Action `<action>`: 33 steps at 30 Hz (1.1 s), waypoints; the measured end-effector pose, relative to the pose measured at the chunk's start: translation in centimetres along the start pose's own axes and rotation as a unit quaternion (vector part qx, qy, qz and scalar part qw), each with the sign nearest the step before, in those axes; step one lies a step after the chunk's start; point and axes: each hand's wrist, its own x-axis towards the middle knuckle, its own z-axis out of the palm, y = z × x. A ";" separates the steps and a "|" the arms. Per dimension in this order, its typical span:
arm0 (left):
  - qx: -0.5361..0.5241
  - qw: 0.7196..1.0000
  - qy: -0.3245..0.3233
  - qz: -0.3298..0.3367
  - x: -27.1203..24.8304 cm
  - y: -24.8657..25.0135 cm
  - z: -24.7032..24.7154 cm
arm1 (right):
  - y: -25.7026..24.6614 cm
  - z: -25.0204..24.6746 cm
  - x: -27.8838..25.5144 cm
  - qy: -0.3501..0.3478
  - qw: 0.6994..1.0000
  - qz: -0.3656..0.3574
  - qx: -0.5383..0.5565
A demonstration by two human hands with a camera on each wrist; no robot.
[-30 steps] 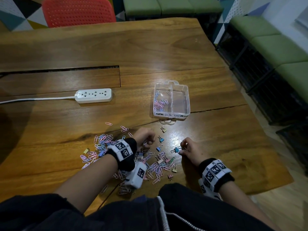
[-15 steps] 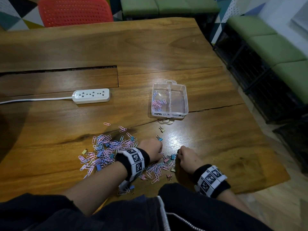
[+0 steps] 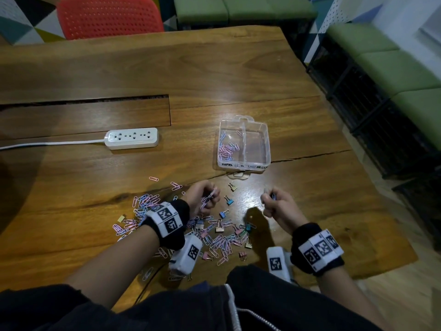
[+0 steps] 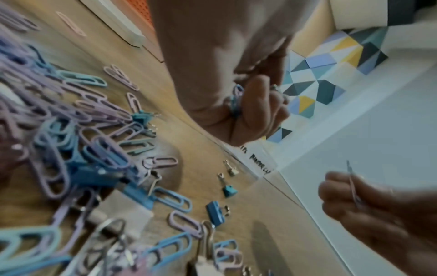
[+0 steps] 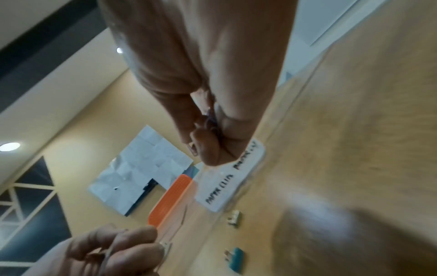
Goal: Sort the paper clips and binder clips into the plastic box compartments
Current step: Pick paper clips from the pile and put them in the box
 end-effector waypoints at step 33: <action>-0.129 0.983 0.114 0.065 4.7 9.4 2.0 | -4.2 2.9 5.8 0.115 0.987 -0.080 -0.083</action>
